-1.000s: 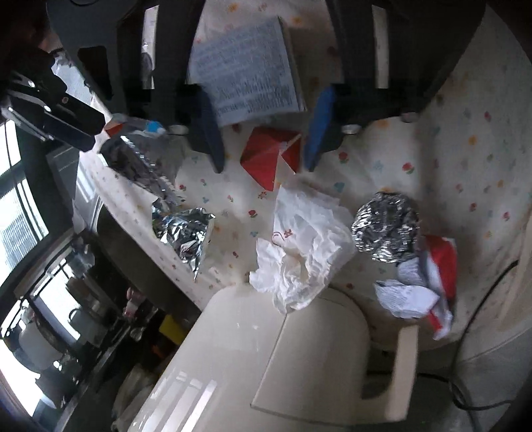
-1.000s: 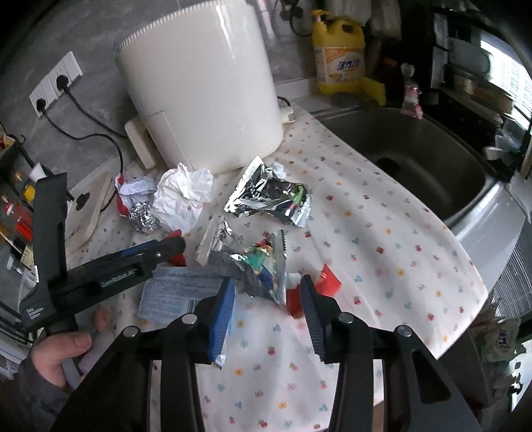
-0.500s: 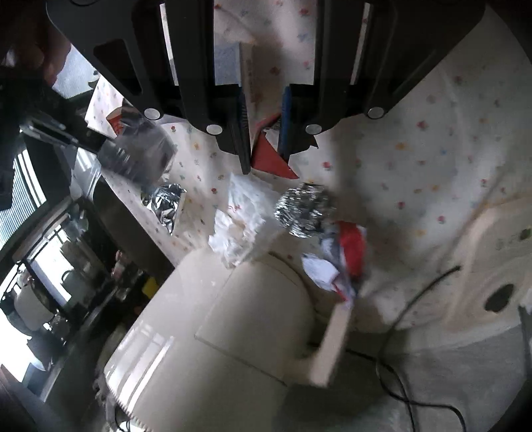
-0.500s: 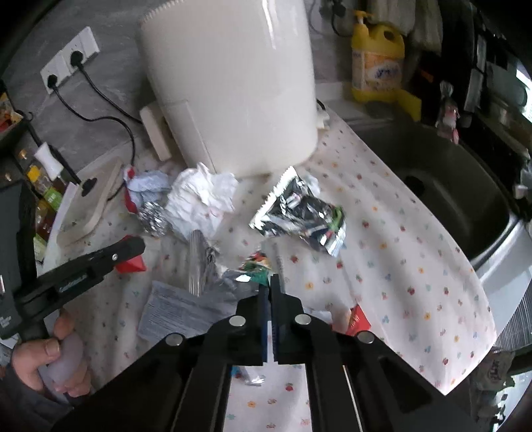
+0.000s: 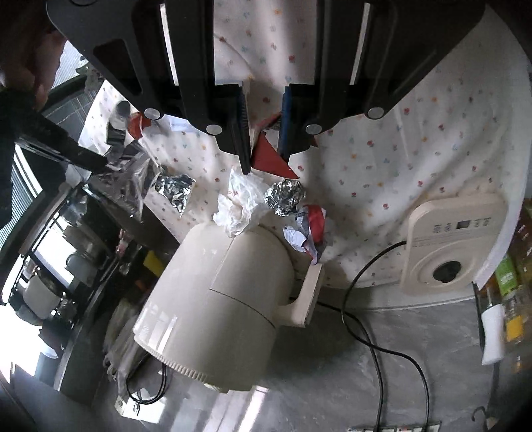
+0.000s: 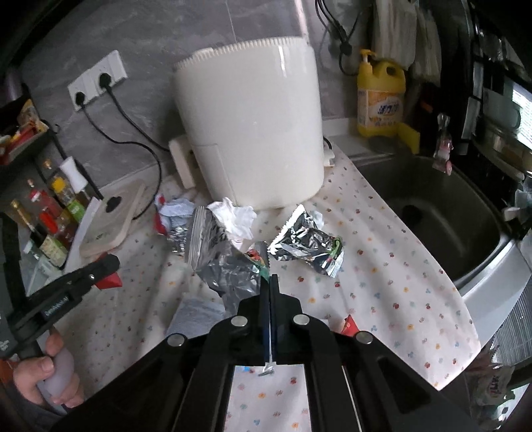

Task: Collect trash
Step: 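Carry the red piece and foil wrapper over the bin with both tools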

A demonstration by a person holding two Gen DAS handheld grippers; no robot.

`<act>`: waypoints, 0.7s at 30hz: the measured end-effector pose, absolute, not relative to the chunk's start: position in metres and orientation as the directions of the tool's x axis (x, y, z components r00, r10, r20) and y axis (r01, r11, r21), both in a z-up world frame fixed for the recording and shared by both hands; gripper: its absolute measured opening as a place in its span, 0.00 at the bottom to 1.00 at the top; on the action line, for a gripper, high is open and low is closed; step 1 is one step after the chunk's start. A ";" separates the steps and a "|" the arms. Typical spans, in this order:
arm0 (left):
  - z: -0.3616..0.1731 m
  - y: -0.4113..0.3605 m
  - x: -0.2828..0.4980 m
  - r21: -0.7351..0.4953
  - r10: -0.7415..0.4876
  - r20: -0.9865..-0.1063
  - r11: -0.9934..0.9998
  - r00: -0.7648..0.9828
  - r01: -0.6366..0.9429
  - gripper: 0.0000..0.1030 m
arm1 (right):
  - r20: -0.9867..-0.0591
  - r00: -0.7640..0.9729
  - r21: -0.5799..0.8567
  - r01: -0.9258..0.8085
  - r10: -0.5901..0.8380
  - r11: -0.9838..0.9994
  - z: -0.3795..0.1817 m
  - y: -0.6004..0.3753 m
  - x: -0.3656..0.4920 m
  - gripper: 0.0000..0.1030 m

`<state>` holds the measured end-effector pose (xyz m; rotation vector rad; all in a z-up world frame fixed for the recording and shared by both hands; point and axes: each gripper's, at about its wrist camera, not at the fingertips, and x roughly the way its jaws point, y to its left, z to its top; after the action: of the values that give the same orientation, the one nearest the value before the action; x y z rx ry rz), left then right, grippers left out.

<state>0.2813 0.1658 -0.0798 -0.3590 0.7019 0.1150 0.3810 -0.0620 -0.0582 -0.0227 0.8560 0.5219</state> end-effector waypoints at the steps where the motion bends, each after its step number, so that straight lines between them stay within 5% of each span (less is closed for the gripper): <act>1: -0.076 0.163 0.277 -0.279 -0.013 -0.646 0.935 0.764 -0.221 0.16 | -0.716 0.543 0.189 -0.453 0.438 0.871 -0.053 -0.065 0.375 0.01; 21: -0.049 0.076 0.217 -0.251 0.010 -0.629 0.944 0.777 -0.215 0.16 | -0.684 0.551 0.253 -0.435 0.478 0.864 -0.034 -0.155 0.310 0.01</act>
<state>0.2168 0.0756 -0.0486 -0.3207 0.6719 0.1238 0.3099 -0.1553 -0.0336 0.0560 0.8266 0.5404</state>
